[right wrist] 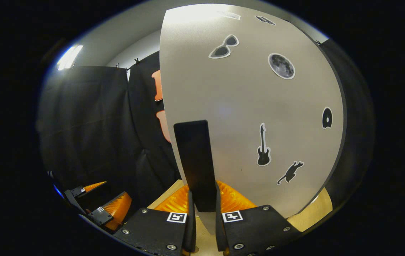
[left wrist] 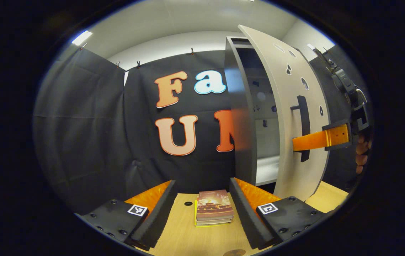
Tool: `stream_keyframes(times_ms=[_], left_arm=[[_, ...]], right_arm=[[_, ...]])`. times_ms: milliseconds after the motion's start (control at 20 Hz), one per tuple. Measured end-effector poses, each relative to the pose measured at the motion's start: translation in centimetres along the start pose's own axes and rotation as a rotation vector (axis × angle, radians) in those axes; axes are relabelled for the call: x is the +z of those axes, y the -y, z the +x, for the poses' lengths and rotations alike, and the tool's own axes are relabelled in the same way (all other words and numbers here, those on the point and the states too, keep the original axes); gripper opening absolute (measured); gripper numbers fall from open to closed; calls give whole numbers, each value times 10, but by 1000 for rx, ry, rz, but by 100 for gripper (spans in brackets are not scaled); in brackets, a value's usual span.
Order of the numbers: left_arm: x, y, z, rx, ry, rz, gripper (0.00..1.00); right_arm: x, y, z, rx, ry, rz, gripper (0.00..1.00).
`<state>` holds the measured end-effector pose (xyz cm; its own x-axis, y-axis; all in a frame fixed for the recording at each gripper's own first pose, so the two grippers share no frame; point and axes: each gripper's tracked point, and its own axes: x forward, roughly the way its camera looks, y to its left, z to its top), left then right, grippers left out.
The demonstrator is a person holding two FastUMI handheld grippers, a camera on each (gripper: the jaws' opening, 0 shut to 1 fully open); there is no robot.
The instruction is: Open the cabinet door with the right hand, grasp the bottle in the cabinet with the left hand and place it on the coaster, then close the cabinet door with the right hand.
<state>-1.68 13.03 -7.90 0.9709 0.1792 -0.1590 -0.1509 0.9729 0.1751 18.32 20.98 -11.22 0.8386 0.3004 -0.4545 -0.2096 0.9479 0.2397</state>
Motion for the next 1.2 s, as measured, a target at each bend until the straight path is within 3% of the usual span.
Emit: stream_keyframes(times_ms=[350,850,1200], left_arm=[[4,29,4,-26,6,-11,96],[14,98,24,-124,19,-46,96],[20,156,24,-213,20,-56,97]], right_arm=[[-1,3,-13,88,19,-17,22],[-1,11,-33,193,63,1,22],[-1,25,-50,159,87,-7,22]])
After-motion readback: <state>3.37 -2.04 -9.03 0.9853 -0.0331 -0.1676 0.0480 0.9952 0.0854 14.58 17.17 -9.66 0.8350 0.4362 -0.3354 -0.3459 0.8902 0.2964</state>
